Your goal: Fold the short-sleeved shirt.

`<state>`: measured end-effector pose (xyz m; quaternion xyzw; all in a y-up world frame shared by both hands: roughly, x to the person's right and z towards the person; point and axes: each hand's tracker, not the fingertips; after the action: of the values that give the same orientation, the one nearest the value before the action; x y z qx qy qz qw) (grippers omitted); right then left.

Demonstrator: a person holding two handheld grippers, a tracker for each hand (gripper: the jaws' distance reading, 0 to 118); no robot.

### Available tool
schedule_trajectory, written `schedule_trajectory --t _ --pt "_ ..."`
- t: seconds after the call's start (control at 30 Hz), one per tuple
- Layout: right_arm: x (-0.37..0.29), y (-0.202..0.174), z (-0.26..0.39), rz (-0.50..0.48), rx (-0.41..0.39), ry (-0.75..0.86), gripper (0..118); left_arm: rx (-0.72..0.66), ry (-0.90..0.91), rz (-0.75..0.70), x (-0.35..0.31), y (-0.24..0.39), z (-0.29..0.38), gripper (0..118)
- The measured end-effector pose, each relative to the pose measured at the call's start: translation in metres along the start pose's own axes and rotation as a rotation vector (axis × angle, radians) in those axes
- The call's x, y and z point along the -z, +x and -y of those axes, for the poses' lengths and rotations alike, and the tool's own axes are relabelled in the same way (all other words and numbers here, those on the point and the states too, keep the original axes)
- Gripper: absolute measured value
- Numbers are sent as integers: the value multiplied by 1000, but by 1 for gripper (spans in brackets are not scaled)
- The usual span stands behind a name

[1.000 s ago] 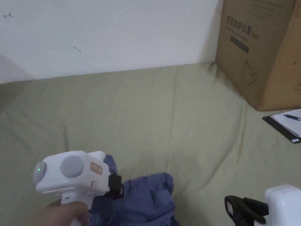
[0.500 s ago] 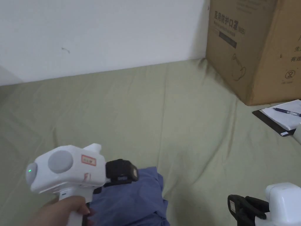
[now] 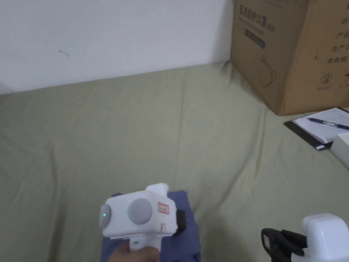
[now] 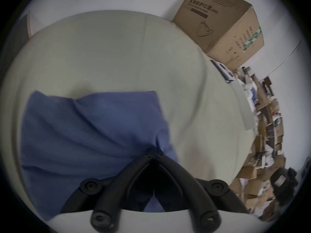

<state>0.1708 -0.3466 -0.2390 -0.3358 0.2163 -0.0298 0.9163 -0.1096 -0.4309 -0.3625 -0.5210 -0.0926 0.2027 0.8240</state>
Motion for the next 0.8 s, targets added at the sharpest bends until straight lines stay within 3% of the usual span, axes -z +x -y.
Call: schedule_trajectory --t 0.13,0.23,0.43,0.57,0.73,0.8 --pt "-9 -1 -6 -2 13 22 0 -95 -4 243 -16 12 5 0" --pt "-25 -5 -20 -20 16 88 0 -81 221 245 -77 13 10 0" --pt "-74 -26 -66 -90 -8 316 0 100 739 2 -251 5 42 0" --pt "-109 -54 -84 -96 -105 543 0 190 1011 -200 -325 4 84 0" --pt "-117 -85 -62 48 -190 841 0 268 1182 -461 -329 -5 131 0" --pt "-101 -90 -52 111 -186 808 0 245 1234 -567 -312 -14 146 0"
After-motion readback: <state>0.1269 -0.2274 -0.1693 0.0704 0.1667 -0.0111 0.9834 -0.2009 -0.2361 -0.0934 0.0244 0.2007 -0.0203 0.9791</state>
